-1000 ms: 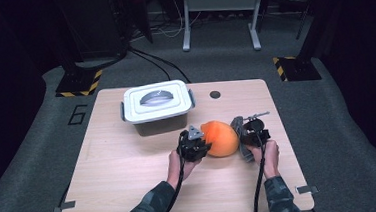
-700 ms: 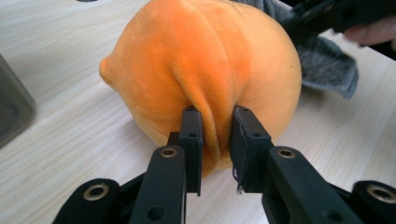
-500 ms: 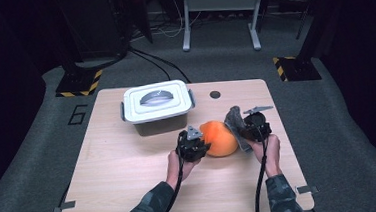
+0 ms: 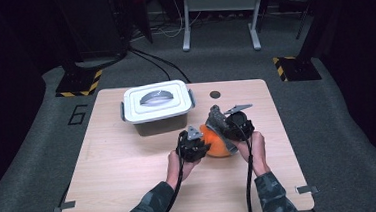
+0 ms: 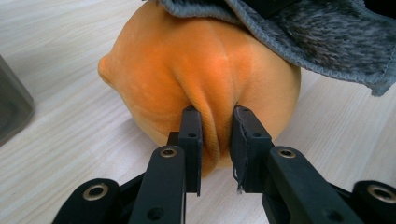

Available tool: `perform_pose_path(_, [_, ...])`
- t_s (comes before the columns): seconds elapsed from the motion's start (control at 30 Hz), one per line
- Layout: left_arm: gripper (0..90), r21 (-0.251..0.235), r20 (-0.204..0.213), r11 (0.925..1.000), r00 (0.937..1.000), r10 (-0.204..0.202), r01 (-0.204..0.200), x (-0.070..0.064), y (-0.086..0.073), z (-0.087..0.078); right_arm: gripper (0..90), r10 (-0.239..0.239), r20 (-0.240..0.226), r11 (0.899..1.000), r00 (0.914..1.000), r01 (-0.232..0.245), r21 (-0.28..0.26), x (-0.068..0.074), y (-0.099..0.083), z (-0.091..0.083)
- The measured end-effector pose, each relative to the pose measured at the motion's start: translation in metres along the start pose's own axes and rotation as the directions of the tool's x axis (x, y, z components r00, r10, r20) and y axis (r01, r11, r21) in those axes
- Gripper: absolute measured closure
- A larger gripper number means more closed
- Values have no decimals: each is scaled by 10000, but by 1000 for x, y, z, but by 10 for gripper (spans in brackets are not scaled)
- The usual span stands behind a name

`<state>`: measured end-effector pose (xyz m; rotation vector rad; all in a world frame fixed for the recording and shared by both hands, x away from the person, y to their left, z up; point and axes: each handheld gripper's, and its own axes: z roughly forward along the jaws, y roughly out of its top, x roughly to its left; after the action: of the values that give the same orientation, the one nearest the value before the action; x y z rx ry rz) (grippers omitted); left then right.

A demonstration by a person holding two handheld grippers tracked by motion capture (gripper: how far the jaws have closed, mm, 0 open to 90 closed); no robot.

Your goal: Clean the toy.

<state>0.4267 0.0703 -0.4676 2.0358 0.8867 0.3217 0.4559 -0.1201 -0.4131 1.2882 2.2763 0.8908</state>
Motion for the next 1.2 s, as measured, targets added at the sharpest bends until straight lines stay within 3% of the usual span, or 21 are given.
perform_pose_path(0.17, [752, 15, 18, 10000, 10000, 1, -1, 0, 0, 0, 743, 195, 299, 9997, 9994, -198, 116, -8, -4, -2])
perform_pose_path(0.37, [751, 53, 28, 10000, 10000, 27, -27, 1, -1, 0, 743, 752, 556, 9963, 9956, -773, 363, -27, -19, 1])
perform_pose_path(0.47, [751, 31, 4, 10000, 10000, 13, -13, 1, -1, 1, 743, 1178, 699, 9908, 9906, -1219, 582, -37, -31, 4])
perform_pose_path(0.6, [751, -10, 30, 10000, 10000, -30, 31, 1, -1, 1, 744, 1377, 780, 9864, 9874, -1439, 797, -42, -38, 10])
perform_pose_path(0.63, [752, -4, 41, 10000, 10000, -34, 34, 1, -1, 1, 744, 1585, 872, 9810, 9835, -1669, 990, -44, -41, 13])
perform_pose_path(0.9, [750, 12, 40, 10000, 10000, -43, 43, 1, -2, 1, 744, 1687, 937, 9736, 9812, -1807, 1394, -53, -53, 29])
perform_pose_path(0.97, [750, -8, -14, 10000, 10000, -31, 31, 1, -2, 1, 744, 1857, 898, 9666, 9785, -1983, 1625, -56, -57, 35])
perform_pose_path(1.07, [749, 21, -3, 10000, 10000, -31, 31, 2, -2, 1, 743, 1801, 860, 9680, 9799, -1920, 1613, -57, -58, 35])
perform_pose_path(1.17, [748, 28, -60, 10000, 10000, -45, 46, 3, -2, 0, 742, 1581, 1104, 9729, 9812, -1739, 1525, -57, -54, 30])
perform_pose_path(1.2, [748, 44, -55, 10000, 10000, -60, 60, 3, -2, 0, 742, 1713, 1146, 9700, 9785, -1879, 1540, -56, -53, 26])
